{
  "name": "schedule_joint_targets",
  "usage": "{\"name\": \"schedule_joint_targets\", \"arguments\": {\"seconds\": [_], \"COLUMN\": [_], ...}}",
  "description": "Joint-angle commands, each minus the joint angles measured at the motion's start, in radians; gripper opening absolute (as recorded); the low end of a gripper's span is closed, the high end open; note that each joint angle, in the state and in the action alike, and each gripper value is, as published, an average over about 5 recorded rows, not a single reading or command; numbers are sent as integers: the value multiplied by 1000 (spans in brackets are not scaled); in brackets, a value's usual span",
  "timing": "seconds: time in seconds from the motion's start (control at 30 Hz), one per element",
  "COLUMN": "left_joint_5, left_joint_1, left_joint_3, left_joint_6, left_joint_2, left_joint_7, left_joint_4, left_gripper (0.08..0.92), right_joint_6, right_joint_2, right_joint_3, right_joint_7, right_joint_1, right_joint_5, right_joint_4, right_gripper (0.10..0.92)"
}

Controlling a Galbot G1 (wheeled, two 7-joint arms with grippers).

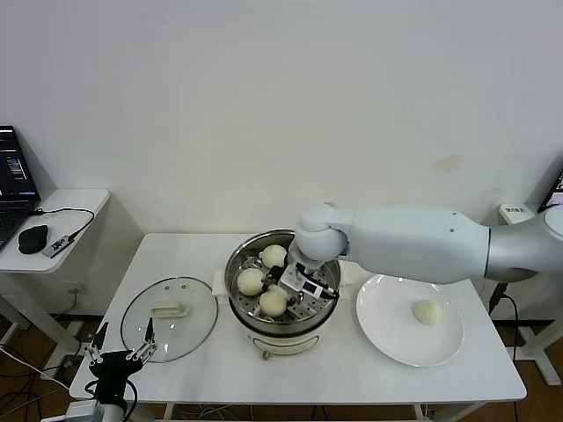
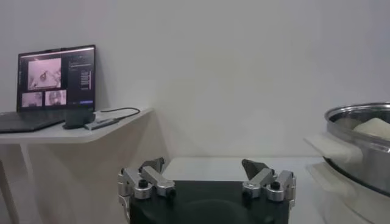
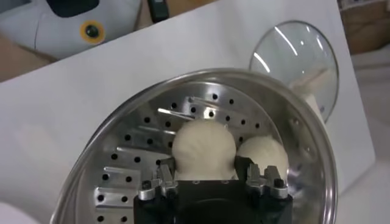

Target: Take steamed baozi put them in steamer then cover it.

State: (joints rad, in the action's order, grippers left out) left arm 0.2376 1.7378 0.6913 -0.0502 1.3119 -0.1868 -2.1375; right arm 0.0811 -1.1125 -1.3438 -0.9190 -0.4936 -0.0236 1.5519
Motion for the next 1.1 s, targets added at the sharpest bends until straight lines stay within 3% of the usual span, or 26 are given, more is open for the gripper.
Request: {"name": "schedule_joint_targets", "arguments": {"seconds": [0.03,0.17,0.43,0.83,1.1], "left_joint_5": [-1,-1,0,7,7], "left_joint_1": [-1,-1,-4,-18,-27], "left_joint_3": [-2,-3,-3,-1,-15], "left_joint_6": [0,0,0,-2,-2], "left_joint_2": [1,1,-4,-39,-62], "left_joint_7": [0,0,1,3,5], "left_joint_4": [3,3,3,11,15], "left_gripper": [823,823,823,823,823], "right_joint_6": [50,58,46,-243,-426], "right_joint_2": [-21,-12,49,305,557], "right_joint_3": [-10,-7,10,81,142], "right_joint_7": [4,6,2,-115,-138], "right_joint_1": [6,-4,-74,-152,-105], "right_joint_5": [-39,-45,-7,139,198], "right_joint_4": [-8,-6,27,86,100], "right_gripper": [611,627,807,823,823]}}
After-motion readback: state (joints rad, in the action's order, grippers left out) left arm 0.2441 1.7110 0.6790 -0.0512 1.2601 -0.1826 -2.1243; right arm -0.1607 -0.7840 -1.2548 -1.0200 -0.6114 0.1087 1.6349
